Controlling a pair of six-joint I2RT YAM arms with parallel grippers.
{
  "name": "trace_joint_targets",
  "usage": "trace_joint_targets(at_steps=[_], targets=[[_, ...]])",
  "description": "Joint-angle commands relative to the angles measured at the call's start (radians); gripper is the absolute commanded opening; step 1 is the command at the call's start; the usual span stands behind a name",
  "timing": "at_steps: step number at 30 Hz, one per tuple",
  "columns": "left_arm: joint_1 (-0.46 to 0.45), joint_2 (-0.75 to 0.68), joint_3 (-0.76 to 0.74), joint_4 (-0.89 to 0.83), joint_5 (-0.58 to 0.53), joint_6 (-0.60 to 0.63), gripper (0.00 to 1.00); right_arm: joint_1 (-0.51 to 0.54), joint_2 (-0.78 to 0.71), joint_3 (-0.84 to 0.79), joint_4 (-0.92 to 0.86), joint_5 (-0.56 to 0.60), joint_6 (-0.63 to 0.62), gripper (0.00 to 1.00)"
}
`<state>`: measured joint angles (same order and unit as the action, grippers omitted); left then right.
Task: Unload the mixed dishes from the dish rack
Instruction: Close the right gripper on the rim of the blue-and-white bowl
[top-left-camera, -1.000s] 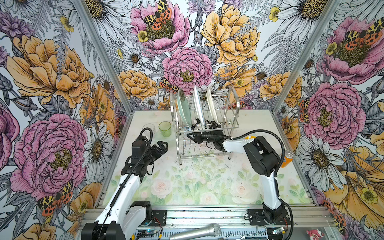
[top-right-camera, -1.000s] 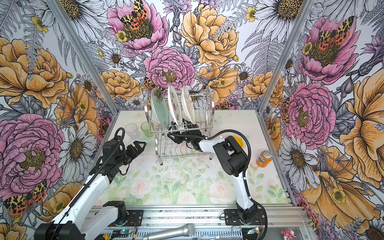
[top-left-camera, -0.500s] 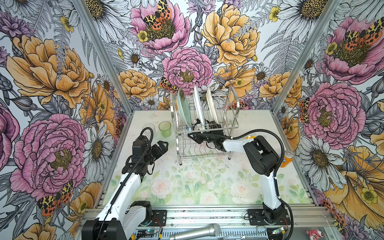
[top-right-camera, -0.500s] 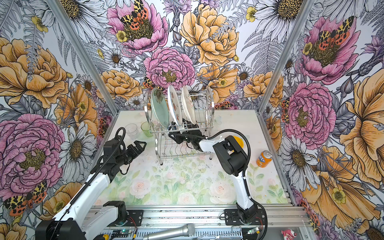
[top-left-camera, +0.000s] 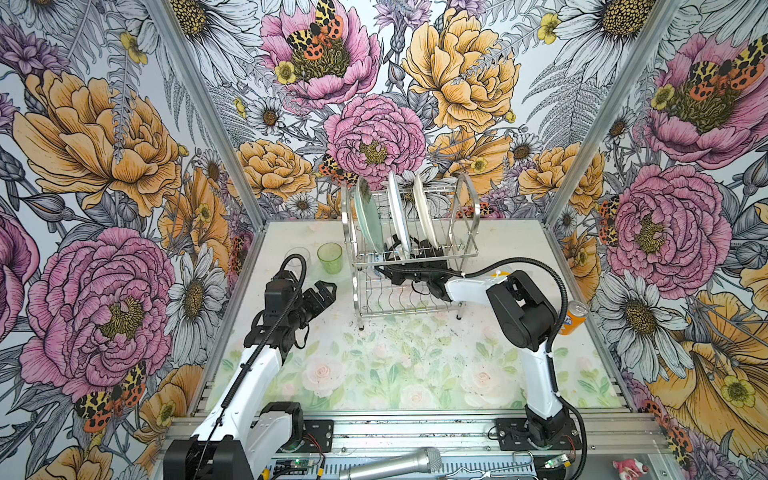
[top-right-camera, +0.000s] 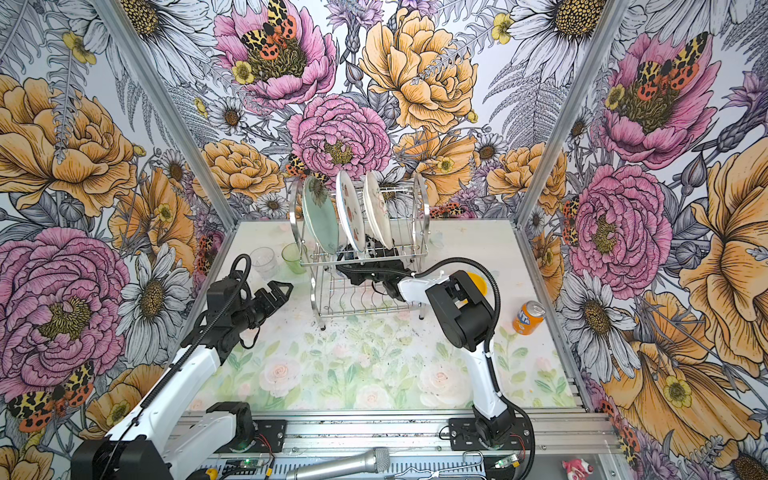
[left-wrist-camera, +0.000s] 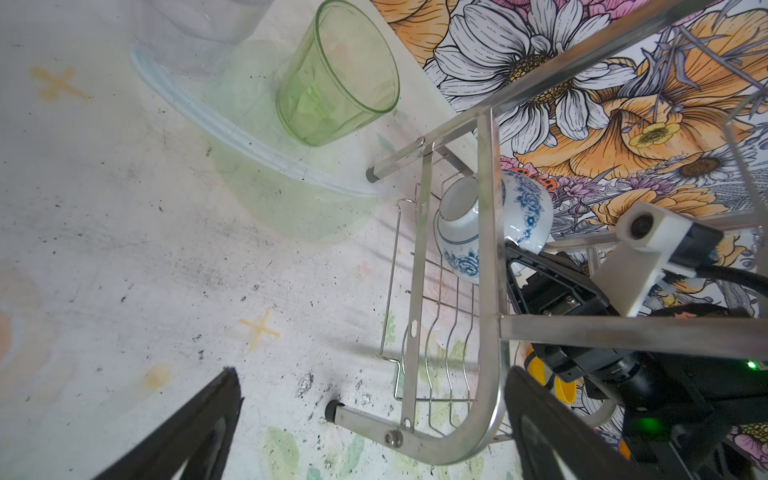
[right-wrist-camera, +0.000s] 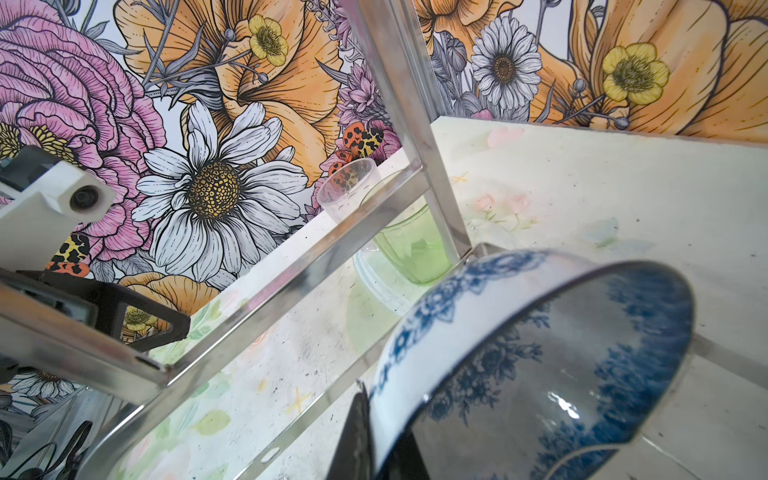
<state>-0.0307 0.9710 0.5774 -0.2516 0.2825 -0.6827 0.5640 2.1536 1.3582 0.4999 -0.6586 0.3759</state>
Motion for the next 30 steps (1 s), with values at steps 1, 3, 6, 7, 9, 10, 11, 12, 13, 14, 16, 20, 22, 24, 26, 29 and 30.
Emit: trace_joint_targets(at_steps=[1, 3, 6, 7, 9, 10, 11, 12, 13, 14, 16, 20, 22, 24, 26, 29, 30], targets=[[-0.009, 0.006, -0.012, 0.029, 0.021, 0.0, 0.99, 0.005, 0.02, 0.027, 0.009, -0.045, 0.007, 0.01], [-0.008, 0.006, -0.011, 0.029, 0.021, 0.001, 0.99, 0.006, 0.027, 0.039, 0.009, -0.063, 0.01, 0.0], [-0.009, 0.005, -0.01, 0.026, 0.022, 0.002, 0.99, 0.005, 0.025, 0.04, 0.023, -0.078, 0.014, 0.0], [-0.008, 0.003, -0.009, 0.024, 0.022, 0.004, 0.99, 0.007, 0.024, 0.038, 0.029, -0.084, 0.015, 0.0], [-0.009, 0.0, -0.012, 0.023, 0.015, 0.003, 0.99, 0.01, 0.021, 0.04, 0.035, -0.09, 0.014, 0.0], [-0.008, 0.0, -0.013, 0.024, 0.014, 0.003, 0.99, 0.013, 0.019, 0.04, 0.033, -0.09, 0.007, 0.0], [-0.009, 0.0, -0.013, 0.025, 0.015, 0.002, 0.99, 0.015, 0.017, 0.038, 0.034, -0.091, 0.002, 0.0], [-0.009, 0.002, -0.011, 0.025, 0.014, 0.002, 0.99, 0.018, 0.016, 0.038, 0.034, -0.093, -0.003, 0.0], [-0.009, 0.003, -0.009, 0.025, 0.014, 0.003, 0.99, 0.022, 0.014, 0.036, 0.037, -0.096, -0.008, 0.0], [-0.009, 0.005, -0.006, 0.026, 0.015, 0.002, 0.99, 0.024, 0.015, 0.037, 0.042, -0.101, -0.007, 0.0], [-0.009, 0.006, -0.005, 0.028, 0.015, 0.0, 0.99, 0.029, 0.012, 0.038, 0.05, -0.104, -0.005, 0.0], [-0.009, 0.016, -0.002, 0.032, 0.017, 0.0, 0.99, 0.037, -0.001, 0.032, 0.081, -0.108, -0.003, 0.0], [-0.009, 0.019, -0.001, 0.032, 0.018, 0.0, 0.99, 0.039, -0.011, 0.023, 0.1, -0.103, 0.001, 0.0], [-0.009, 0.023, 0.001, 0.034, 0.02, 0.0, 0.99, 0.039, -0.019, 0.014, 0.116, -0.101, 0.005, 0.0], [-0.009, 0.025, 0.001, 0.035, 0.022, 0.001, 0.99, 0.039, -0.024, 0.009, 0.138, -0.105, 0.017, 0.0], [-0.009, 0.027, 0.002, 0.034, 0.02, 0.0, 0.99, 0.039, -0.028, 0.002, 0.173, -0.116, 0.041, 0.0], [-0.009, 0.026, -0.001, 0.036, 0.021, 0.001, 0.99, 0.04, -0.031, 0.0, 0.174, -0.113, 0.045, 0.0]])
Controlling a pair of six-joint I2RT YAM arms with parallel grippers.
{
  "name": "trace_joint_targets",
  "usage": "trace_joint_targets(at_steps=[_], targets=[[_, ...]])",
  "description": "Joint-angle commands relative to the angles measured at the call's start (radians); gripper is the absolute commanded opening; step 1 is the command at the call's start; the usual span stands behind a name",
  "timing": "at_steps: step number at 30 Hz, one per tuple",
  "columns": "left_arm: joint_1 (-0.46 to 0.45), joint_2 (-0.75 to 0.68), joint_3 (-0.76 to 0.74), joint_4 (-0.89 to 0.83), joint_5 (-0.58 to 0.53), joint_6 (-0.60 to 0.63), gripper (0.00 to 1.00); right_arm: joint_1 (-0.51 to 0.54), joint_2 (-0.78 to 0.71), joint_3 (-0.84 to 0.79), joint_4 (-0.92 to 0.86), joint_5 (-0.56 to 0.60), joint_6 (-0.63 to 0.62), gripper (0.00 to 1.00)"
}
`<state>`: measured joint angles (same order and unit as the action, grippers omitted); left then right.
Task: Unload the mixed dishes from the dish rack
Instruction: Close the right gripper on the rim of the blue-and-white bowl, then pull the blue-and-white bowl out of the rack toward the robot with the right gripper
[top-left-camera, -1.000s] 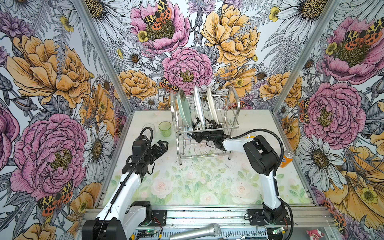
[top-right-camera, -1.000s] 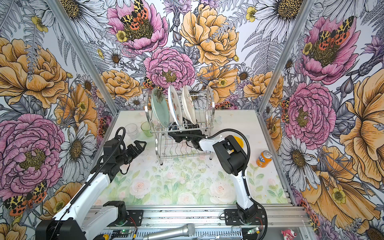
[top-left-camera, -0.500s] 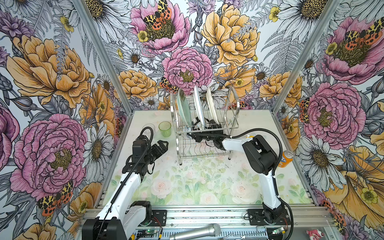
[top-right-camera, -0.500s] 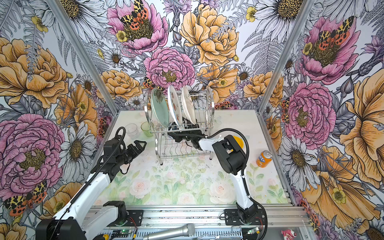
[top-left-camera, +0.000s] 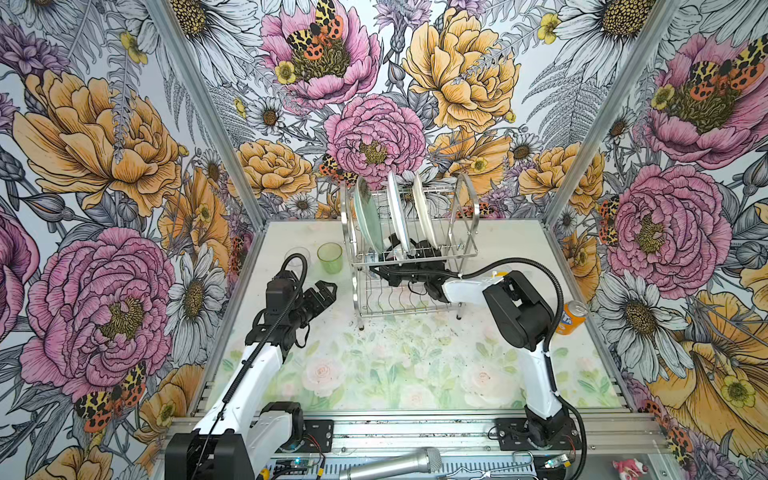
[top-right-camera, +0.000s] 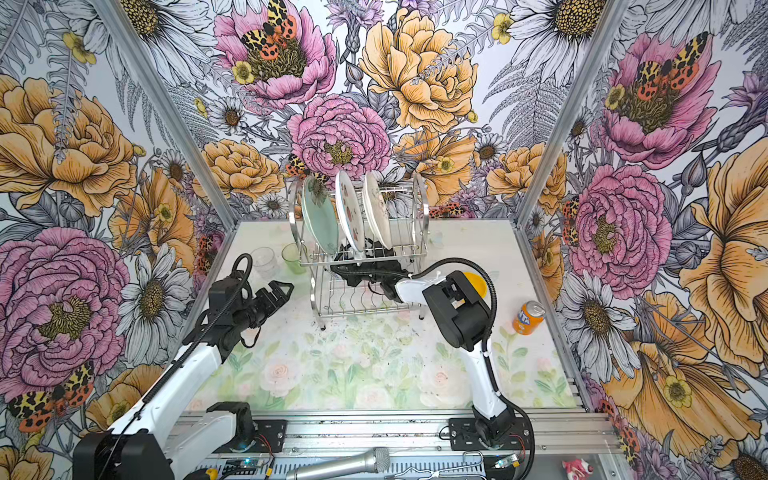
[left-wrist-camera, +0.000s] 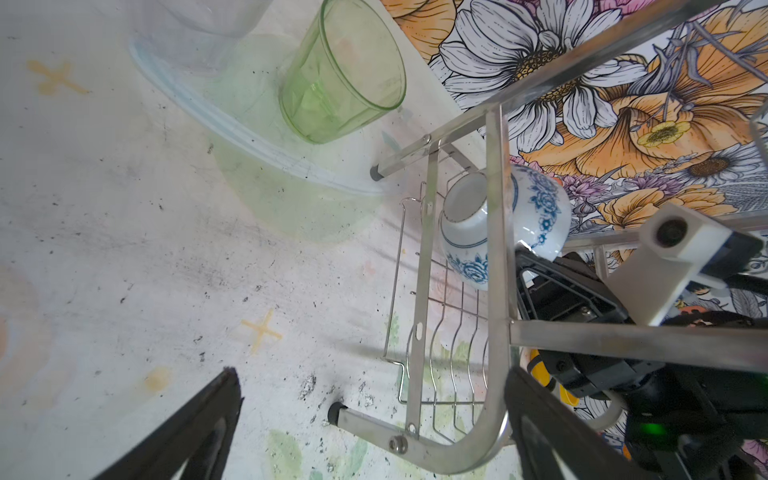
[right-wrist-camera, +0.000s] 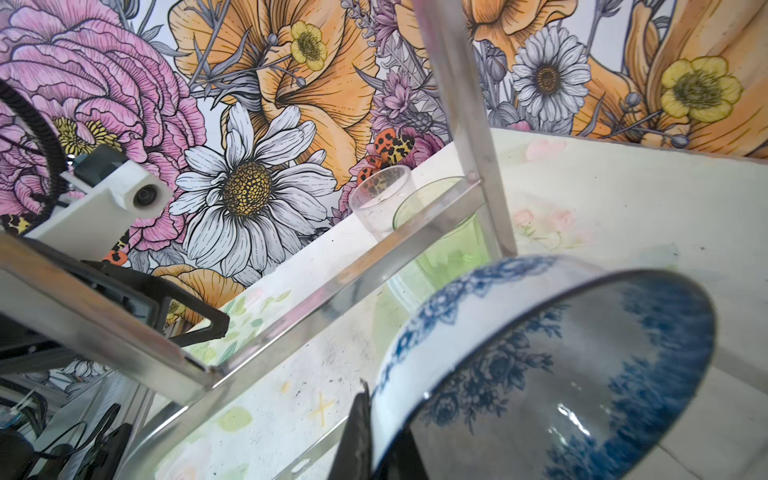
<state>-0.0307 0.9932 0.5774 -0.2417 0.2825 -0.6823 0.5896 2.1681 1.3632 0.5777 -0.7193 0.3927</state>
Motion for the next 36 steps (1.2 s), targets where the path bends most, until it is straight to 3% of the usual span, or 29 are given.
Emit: trace_joint_targets(at_steps=[1, 14, 36], targets=[[-0.009, 0.004, 0.0, 0.027, 0.02, 0.0, 0.99, 0.016, -0.05, -0.009, 0.098, -0.048, 0.028, 0.0], [-0.008, -0.033, -0.007, 0.018, 0.013, -0.003, 0.99, 0.033, -0.169, -0.182, 0.105, 0.053, -0.023, 0.0], [-0.009, -0.07, -0.048, 0.08, 0.051, -0.008, 0.99, 0.132, -0.519, -0.522, 0.014, 0.285, -0.126, 0.0]])
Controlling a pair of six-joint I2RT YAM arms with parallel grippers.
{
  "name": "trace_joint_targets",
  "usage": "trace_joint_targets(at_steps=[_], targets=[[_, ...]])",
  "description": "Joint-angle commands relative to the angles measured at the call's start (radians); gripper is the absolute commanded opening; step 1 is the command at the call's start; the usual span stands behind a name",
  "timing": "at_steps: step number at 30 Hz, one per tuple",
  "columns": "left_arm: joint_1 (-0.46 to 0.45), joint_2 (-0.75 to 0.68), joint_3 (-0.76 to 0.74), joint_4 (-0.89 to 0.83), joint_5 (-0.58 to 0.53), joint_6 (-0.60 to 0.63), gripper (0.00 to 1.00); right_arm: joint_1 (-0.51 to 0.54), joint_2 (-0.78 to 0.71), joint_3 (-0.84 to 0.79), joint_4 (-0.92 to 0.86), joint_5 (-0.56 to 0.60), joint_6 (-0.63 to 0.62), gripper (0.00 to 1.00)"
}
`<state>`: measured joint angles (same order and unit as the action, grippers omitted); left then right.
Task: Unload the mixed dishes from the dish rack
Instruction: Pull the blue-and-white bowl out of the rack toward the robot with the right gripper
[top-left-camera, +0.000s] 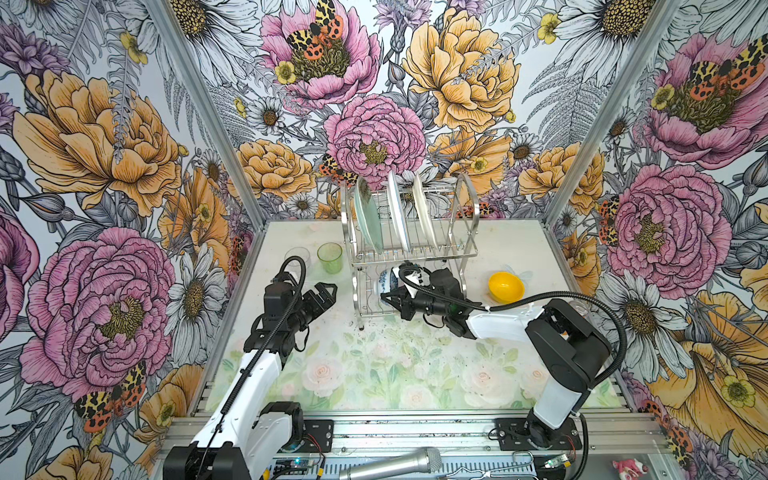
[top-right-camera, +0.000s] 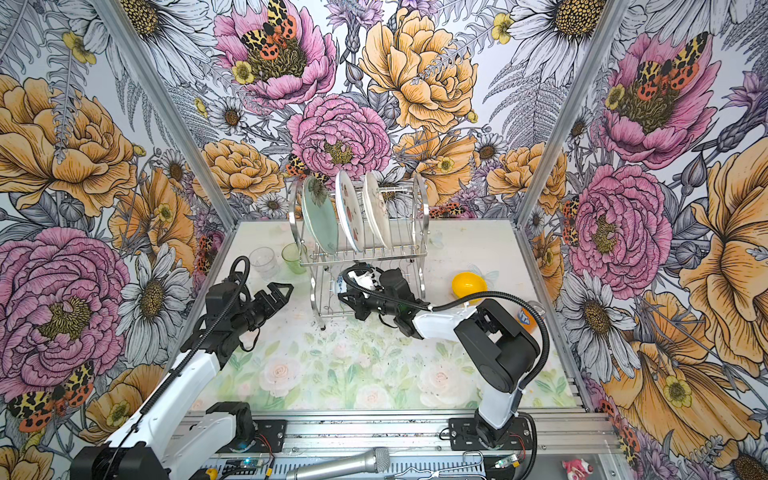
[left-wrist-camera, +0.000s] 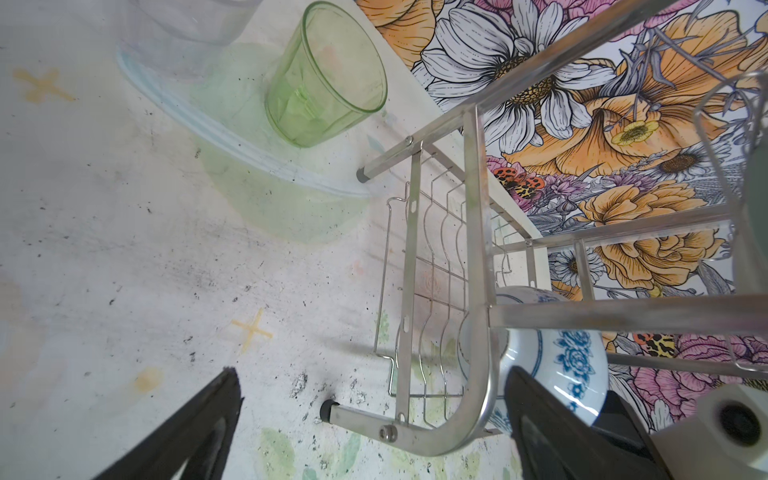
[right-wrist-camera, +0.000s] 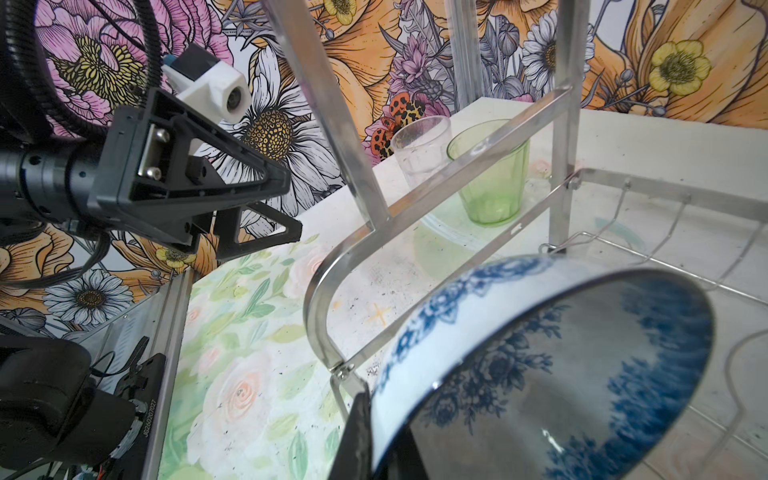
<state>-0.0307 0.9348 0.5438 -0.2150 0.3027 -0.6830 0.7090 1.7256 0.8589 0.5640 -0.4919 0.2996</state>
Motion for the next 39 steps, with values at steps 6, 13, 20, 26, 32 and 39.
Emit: trace_joint_targets(at_steps=[6, 13, 20, 26, 32, 39], targets=[[-0.013, -0.012, -0.003, 0.072, 0.043, -0.012, 0.99, 0.027, -0.178, -0.088, 0.003, 0.121, -0.039, 0.0], [-0.03, -0.047, -0.013, 0.08, 0.036, -0.02, 0.99, 0.035, -0.287, -0.165, -0.014, 0.147, -0.034, 0.0], [-0.059, -0.12, -0.034, 0.081, 0.006, -0.027, 0.99, 0.037, -0.413, -0.233, -0.083, 0.22, -0.024, 0.0], [-0.081, -0.161, -0.035, 0.07, -0.02, -0.012, 0.99, 0.032, -0.516, -0.295, -0.122, 0.284, -0.007, 0.0], [-0.106, -0.177, -0.036, 0.07, -0.035, -0.001, 0.99, 0.015, -0.614, -0.32, -0.237, 0.352, 0.001, 0.0], [-0.126, -0.186, -0.057, 0.086, -0.062, 0.005, 0.99, -0.03, -0.721, -0.328, -0.377, 0.396, 0.014, 0.0]])
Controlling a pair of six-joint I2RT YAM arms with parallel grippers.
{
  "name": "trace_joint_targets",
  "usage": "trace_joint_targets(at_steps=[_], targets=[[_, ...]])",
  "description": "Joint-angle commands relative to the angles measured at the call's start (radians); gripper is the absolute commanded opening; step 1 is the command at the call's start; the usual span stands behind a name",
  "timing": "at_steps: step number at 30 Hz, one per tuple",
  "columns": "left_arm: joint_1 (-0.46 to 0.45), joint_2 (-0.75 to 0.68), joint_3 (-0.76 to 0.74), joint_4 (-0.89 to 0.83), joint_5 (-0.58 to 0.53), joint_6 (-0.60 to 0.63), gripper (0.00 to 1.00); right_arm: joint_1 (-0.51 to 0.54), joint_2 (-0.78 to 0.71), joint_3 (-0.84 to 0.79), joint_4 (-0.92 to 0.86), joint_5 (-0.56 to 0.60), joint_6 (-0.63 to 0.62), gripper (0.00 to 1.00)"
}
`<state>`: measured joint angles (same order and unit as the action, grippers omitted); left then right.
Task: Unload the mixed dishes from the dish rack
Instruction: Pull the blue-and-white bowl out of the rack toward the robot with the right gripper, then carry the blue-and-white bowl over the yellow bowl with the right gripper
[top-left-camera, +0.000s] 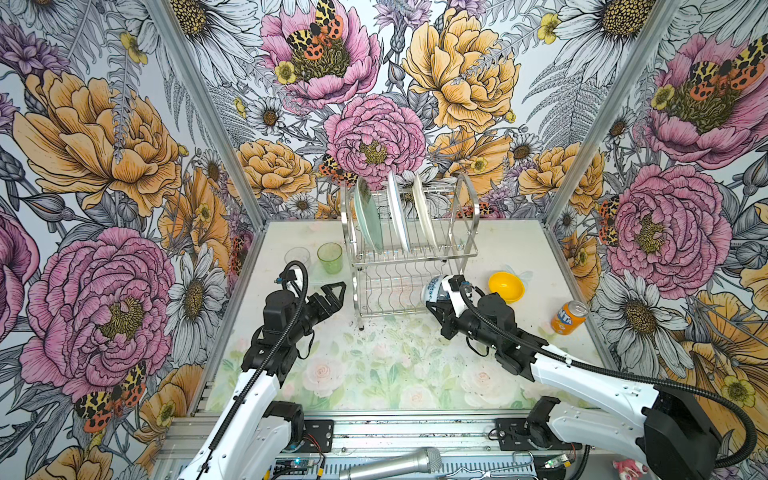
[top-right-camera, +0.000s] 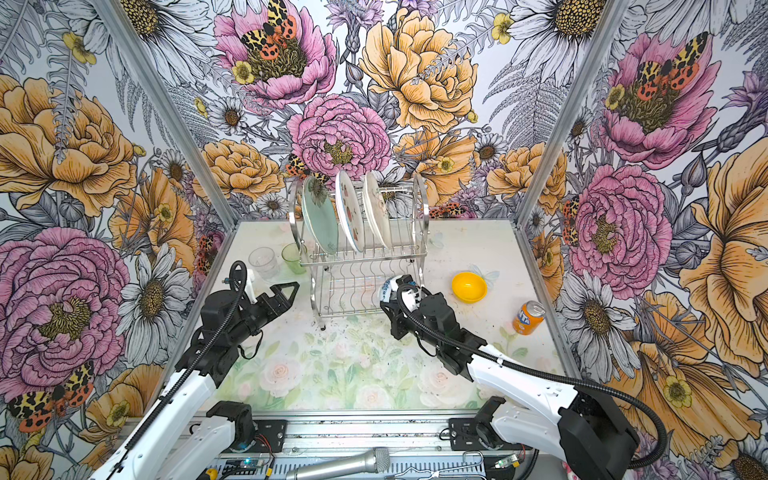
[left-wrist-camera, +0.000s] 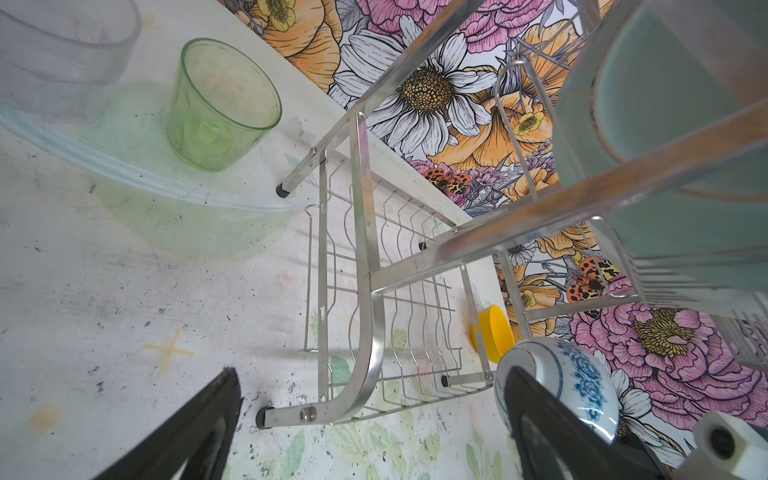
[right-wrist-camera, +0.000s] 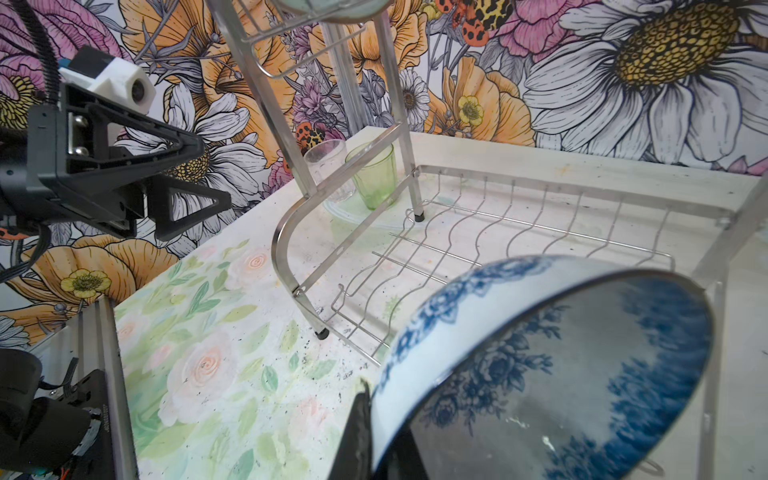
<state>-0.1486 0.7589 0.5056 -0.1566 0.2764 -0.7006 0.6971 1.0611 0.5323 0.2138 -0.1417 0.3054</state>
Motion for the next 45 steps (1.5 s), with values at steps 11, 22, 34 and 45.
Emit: trace_joint_targets(at_steps=[11, 22, 34, 45], targets=[[-0.009, 0.0, -0.026, 0.036, -0.04, 0.036, 0.99, -0.084, -0.208, -0.034, -0.183, 0.095, 0.029, 0.0], [-0.011, -0.052, -0.039, 0.067, -0.006, 0.057, 0.99, -0.181, -0.227, 0.007, -0.31, 0.125, 0.023, 0.0], [-0.014, -0.122, -0.062, 0.071, -0.03, 0.072, 0.99, -0.327, -0.145, 0.172, -0.481, 0.163, -0.05, 0.0], [-0.017, -0.161, -0.083, 0.13, 0.006, 0.075, 0.99, -0.469, 0.068, 0.362, -0.657, 0.134, -0.082, 0.0]])
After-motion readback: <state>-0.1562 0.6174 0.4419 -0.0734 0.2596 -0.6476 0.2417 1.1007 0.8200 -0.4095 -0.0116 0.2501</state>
